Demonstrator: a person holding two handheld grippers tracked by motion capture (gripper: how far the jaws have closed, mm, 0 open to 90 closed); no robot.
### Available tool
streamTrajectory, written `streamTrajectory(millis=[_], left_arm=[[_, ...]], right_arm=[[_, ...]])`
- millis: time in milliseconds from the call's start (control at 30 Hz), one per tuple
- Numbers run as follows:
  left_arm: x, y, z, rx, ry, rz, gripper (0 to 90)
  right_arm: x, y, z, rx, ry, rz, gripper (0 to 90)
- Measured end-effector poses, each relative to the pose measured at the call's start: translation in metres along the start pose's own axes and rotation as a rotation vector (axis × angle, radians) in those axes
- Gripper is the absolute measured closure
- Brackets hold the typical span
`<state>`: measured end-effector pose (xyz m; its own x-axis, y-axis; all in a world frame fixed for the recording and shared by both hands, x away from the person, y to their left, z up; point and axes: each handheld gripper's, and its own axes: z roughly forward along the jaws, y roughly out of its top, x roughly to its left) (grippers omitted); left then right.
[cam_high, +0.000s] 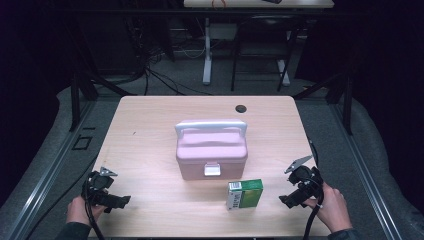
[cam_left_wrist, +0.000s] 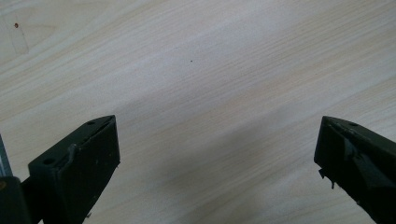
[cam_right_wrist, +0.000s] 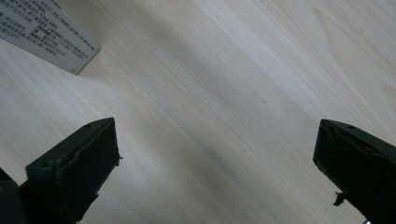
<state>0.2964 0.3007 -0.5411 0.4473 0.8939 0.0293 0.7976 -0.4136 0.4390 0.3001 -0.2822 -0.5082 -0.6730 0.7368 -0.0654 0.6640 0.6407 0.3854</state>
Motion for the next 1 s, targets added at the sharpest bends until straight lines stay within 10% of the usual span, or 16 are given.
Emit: streamTrajectory(millis=[1000], left_arm=[[-0.010, 0.005, 0.009, 0.055, -0.026, 0.044, 0.4]], right_arm=[[0.016, 0.024, -0.026, 0.042, 0.071, -0.162, 0.0]])
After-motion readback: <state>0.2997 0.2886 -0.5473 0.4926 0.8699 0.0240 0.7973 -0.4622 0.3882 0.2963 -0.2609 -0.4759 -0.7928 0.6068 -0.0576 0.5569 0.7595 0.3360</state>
